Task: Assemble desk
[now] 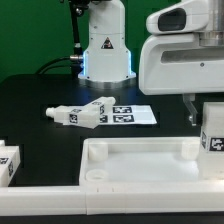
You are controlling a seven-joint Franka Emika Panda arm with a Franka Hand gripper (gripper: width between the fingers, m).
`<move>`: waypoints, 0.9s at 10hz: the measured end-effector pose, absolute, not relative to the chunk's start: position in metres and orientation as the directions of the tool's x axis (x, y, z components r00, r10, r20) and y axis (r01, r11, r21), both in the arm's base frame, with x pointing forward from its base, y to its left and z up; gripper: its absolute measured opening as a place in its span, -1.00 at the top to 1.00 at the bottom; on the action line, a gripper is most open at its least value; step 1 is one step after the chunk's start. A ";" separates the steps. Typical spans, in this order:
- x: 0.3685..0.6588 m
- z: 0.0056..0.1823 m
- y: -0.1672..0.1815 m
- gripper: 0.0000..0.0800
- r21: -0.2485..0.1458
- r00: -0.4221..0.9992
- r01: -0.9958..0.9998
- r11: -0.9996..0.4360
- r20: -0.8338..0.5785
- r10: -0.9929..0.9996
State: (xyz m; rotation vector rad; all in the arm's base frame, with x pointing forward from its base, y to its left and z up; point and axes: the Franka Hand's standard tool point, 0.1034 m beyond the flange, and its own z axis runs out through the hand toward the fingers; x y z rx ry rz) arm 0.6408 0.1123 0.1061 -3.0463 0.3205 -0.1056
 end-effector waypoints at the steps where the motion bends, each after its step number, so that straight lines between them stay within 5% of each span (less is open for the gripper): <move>1: 0.641 0.106 0.111 0.29 -0.088 0.951 -0.299 -0.950 0.052 -0.304; 4: 0.641 0.107 0.110 0.29 -0.096 0.812 -0.578 -0.810 0.025 -0.583; 7: 0.641 0.106 0.115 0.29 -0.056 0.314 -0.949 -0.311 -0.053 -0.948; 9: 0.642 0.106 0.113 0.29 -0.057 0.209 -0.977 -0.206 -0.074 -0.975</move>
Offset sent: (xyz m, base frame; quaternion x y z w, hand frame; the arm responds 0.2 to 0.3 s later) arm -0.0038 -0.0062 0.0058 -0.0487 0.0146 0.2723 0.9609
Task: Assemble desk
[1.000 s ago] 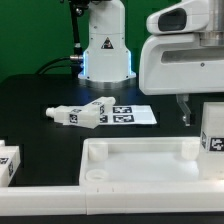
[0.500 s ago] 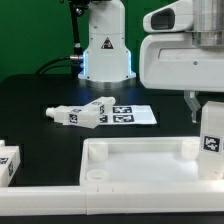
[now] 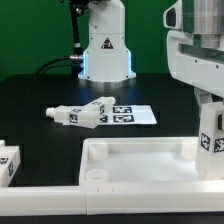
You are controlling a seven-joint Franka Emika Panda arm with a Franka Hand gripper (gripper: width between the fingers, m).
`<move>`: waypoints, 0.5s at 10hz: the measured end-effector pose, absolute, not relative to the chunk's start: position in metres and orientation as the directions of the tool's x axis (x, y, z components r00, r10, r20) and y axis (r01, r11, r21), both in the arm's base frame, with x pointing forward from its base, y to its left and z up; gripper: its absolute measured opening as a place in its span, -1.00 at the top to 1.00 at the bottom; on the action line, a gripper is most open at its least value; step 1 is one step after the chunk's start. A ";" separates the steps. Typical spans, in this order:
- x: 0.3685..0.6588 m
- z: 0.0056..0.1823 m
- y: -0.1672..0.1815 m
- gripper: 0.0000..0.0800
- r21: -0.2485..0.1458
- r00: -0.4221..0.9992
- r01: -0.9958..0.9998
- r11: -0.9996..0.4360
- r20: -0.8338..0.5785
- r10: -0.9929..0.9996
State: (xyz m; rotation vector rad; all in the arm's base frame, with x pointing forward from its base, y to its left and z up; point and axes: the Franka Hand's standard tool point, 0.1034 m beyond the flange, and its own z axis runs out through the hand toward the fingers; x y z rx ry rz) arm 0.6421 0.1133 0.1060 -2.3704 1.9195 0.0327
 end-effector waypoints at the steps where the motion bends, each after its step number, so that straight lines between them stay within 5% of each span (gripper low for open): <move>1: 0.642 0.106 0.114 0.29 -0.053 0.148 -0.988 -0.144 -0.077 -0.986; 3: 0.642 0.106 0.114 0.29 -0.038 -0.035 -0.999 0.039 -0.099 -0.994; 5: 0.646 0.108 0.110 0.29 -0.024 -0.373 -0.925 0.378 -0.121 -0.920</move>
Offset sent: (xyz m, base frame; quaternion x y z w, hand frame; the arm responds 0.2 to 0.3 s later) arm -0.0111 -0.0094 0.0031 -0.0509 -0.0177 0.4225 0.9048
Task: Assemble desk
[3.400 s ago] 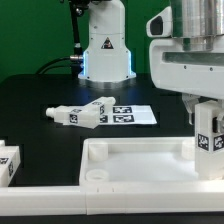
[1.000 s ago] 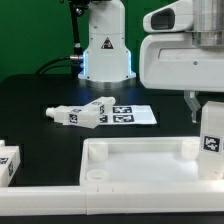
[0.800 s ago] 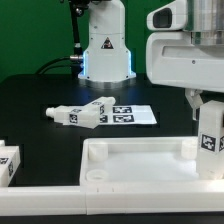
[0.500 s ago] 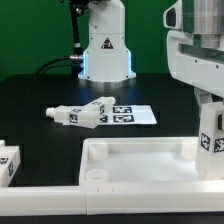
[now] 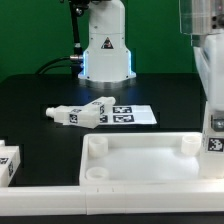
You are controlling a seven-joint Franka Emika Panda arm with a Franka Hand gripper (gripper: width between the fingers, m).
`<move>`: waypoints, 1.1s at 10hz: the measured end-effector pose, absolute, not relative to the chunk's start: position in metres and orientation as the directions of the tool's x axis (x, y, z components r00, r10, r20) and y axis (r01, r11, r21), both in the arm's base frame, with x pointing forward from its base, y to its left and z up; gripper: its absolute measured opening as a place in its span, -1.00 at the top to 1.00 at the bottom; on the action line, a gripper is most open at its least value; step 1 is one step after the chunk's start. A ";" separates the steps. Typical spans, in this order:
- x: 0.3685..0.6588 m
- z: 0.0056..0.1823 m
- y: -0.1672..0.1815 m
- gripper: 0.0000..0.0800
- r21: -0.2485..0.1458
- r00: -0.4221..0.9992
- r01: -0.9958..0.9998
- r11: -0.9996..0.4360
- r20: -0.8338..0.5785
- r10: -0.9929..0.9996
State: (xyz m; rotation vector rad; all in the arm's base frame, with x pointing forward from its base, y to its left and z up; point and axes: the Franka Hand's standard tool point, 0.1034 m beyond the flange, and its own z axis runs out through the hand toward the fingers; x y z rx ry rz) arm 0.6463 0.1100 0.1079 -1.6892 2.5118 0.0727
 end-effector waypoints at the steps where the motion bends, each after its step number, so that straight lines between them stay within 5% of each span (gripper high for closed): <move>1: 0.647 0.108 0.110 0.29 -0.027 -0.369 -0.927 0.375 -0.123 -0.921; 2: 0.646 0.107 0.110 0.29 -0.031 -0.325 -0.943 0.331 -0.123 -0.938; 4: 0.647 0.108 0.110 -0.30 -0.053 -0.172 -0.983 0.178 -0.114 -0.979; 5: 0.648 0.109 0.112 -0.30 -0.079 -0.005 -0.997 0.013 -0.104 -0.995; 6: 0.647 0.111 0.116 -0.57 -0.075 0.054 -0.996 -0.047 -0.105 -0.993; 10: 0.647 0.115 0.121 -0.62 -0.063 0.053 -0.997 -0.046 -0.113 -0.992; 11: 0.646 0.128 0.123 -0.62 -0.080 0.084 -0.994 -0.075 -0.118 -0.989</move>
Offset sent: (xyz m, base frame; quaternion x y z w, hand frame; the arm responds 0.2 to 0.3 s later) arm -0.0001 -0.0022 0.0026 0.0088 0.0130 -0.1802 0.9835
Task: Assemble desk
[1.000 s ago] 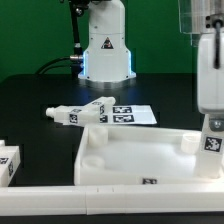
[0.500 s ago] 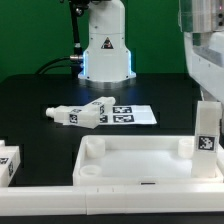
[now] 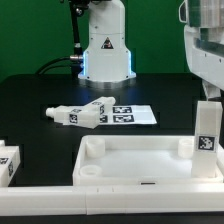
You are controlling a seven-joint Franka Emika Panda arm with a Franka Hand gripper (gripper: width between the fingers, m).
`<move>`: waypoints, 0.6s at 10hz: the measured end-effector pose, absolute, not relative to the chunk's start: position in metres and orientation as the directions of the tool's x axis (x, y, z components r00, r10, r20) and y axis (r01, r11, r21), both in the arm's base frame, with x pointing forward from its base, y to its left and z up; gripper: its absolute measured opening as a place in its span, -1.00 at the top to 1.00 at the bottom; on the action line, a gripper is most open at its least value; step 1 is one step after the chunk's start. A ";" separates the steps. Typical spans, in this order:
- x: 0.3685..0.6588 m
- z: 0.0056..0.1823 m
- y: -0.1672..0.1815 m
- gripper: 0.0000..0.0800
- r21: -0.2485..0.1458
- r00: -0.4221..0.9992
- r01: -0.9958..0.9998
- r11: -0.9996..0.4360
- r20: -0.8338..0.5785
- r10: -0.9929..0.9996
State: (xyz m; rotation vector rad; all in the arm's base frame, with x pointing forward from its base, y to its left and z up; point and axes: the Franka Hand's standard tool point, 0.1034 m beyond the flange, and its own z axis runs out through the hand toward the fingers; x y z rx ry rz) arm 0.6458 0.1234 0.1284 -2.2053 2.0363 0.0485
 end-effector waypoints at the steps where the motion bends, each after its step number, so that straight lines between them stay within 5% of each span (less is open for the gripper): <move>1: 0.636 0.143 0.126 -0.62 -0.088 0.102 -0.992 -0.091 -0.127 -0.987; 6: 0.628 0.143 0.126 -0.62 -0.078 0.130 -0.990 -0.121 -0.129 -0.983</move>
Offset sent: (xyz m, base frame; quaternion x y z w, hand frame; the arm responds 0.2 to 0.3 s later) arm 0.0000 0.0000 0.0000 0.0000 0.0000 0.0000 1.0000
